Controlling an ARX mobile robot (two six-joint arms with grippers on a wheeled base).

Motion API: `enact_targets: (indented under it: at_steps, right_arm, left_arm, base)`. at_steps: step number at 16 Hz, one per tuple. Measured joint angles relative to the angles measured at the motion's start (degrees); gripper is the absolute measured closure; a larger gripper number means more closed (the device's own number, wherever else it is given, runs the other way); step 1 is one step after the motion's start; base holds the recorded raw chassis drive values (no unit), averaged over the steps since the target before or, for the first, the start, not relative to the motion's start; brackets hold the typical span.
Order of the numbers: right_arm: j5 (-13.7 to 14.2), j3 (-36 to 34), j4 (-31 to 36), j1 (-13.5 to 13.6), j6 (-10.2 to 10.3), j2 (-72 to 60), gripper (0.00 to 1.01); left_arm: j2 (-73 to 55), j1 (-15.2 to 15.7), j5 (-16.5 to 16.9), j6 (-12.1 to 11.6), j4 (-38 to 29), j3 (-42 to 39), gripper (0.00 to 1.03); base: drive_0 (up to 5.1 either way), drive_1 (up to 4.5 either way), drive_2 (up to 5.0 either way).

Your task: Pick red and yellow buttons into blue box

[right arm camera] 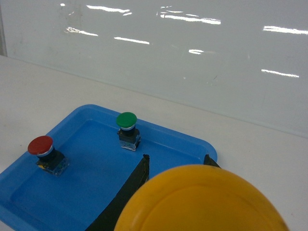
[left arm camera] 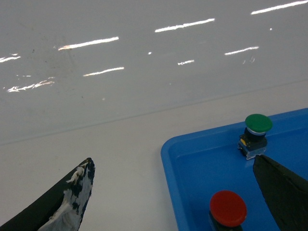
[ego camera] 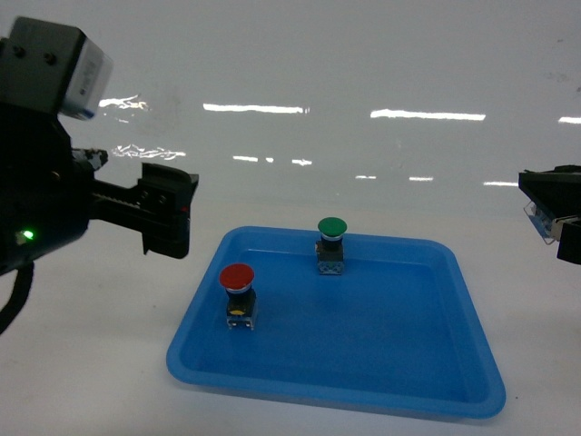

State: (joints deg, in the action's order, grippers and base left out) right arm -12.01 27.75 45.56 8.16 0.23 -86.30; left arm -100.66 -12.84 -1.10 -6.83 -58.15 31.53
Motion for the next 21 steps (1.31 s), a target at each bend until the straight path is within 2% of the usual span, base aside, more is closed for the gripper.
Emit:
enact_targets:
  at_steps: [4, 6, 7, 8, 9, 10, 13, 14, 15, 16, 21]
  right_arm:
    - [-1.18, -0.02, 0.48, -1.51, 0.20, -0.26, 0.72]
    - [-1.64, -0.02, 0.42, -1.81, 0.22, -0.96, 0.73]
    - [-1.95, -0.02, 0.46, -1.86, 0.20, -1.38, 0.73]
    - [-2.43, -0.02, -0.20, -1.86, 0.20, -1.75, 0.73]
    - [-2.71, 0.02, -0.28, -1.86, 0.17, -1.77, 0.73]
    - [-3.08, 0.15, -0.46, -1.99, 0.13, -1.77, 0.73]
    - [-3.48, 0.50, -0.94, -2.56, -0.46, -1.79, 0.73]
    - [-4.09, 1.07, -1.07, -2.54, -1.20, -2.01, 0.73]
    - [-4.55, 1.36, -1.44, -2.56, -1.29, -2.62, 0.73]
    - [-4.87, 1.90, -1.60, -2.54, -1.29, -2.62, 0.73]
    - [-5.05, 2.08, -1.70, -2.56, -1.29, -2.62, 0.73]
  left_arm:
    - [-6.23, -2.73, -1.77, -0.15, -0.11, 2.34, 0.05]
    - [-6.19, -4.15, -1.38, 1.20, -0.22, 2.34, 0.05]
    - [-5.46, -5.40, 0.83, 4.13, 0.44, 2.67, 0.05]
    - [-6.51, -5.46, 4.66, 9.18, 1.66, 3.96, 0.05]
    - [-7.98, -4.59, 6.03, 13.40, 1.77, 4.66, 0.05]
    - [-9.70, -4.13, 4.96, 15.67, 1.49, 4.94, 0.05]
    - [-15.30, -3.58, 4.46, 17.46, 1.07, 8.35, 0.05]
    - [-18.01, -5.35, 3.87, 17.33, 0.87, 10.12, 0.05]
    - [-23.45, -5.84, 2.49, 16.94, 1.90, 13.77, 0.05]
    - [-26.05, -5.81, 1.42, 16.28, 2.19, 15.39, 0.05]
    - [-27.45, -5.55, 1.09, 15.80, 1.70, 16.28, 0.05]
  base:
    - [0.0, 0.00, 0.0]
    - [0.0, 0.00, 0.0]
    - [0.0, 0.00, 0.0]
    - [0.0, 0.00, 0.0]
    - [0.0, 0.00, 0.0]
    - [0.0, 0.00, 0.0]
    - [0.0, 0.00, 0.0]
    - [0.0, 0.00, 0.0]
    - [0.0, 0.00, 0.0]
    - [0.0, 0.00, 0.0]
    - [0.0, 0.00, 0.0]
